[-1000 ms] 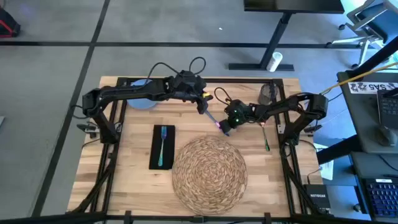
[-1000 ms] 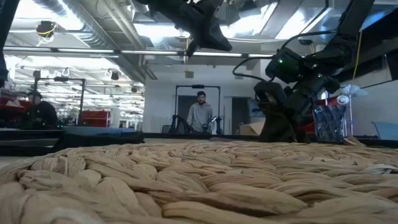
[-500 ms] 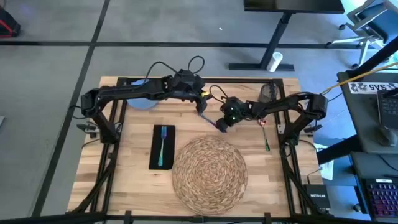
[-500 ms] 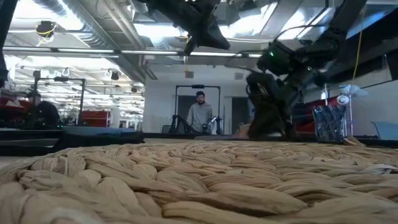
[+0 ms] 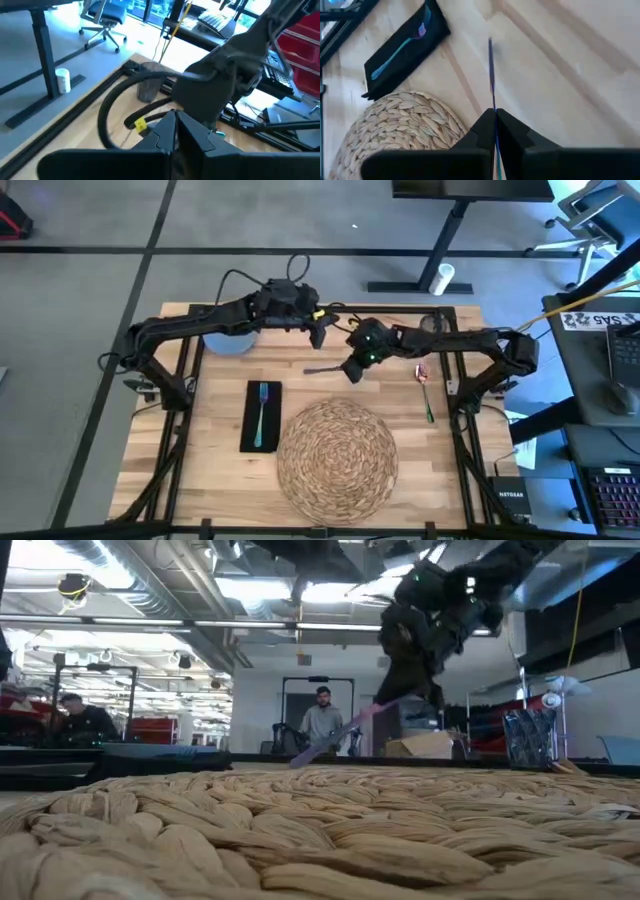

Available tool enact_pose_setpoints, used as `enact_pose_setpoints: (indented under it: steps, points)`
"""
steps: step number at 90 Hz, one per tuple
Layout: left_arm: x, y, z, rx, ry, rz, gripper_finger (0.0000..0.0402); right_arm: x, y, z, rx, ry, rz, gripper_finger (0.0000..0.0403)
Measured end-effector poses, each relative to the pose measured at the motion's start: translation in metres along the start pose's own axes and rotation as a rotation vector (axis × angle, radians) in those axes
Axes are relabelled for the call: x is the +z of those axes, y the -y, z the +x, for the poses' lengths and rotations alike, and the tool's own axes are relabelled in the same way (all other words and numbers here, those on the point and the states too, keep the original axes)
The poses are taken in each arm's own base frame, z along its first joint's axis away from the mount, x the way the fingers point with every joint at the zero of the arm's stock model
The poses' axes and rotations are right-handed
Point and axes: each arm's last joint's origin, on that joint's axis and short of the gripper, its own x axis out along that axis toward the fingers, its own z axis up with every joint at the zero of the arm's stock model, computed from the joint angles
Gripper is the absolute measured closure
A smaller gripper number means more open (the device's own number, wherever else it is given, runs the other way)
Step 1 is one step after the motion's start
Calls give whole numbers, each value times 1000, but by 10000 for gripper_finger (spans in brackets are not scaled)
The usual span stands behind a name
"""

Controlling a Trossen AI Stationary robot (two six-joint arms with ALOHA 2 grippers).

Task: Set table place
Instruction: Put the blue table knife on top of the brown placemat

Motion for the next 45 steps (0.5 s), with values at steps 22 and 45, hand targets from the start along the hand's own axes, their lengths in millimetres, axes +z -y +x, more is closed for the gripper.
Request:
enact_pose_setpoints:
  steps: [22,45]
  points:
    - [7,1,-10,-2,27,4,402,8,-12,-21,-43,-98,-96,403]
    - [7,-2,-11,6,21,4,402,6,-22,-44,-54,-174,-165,403]
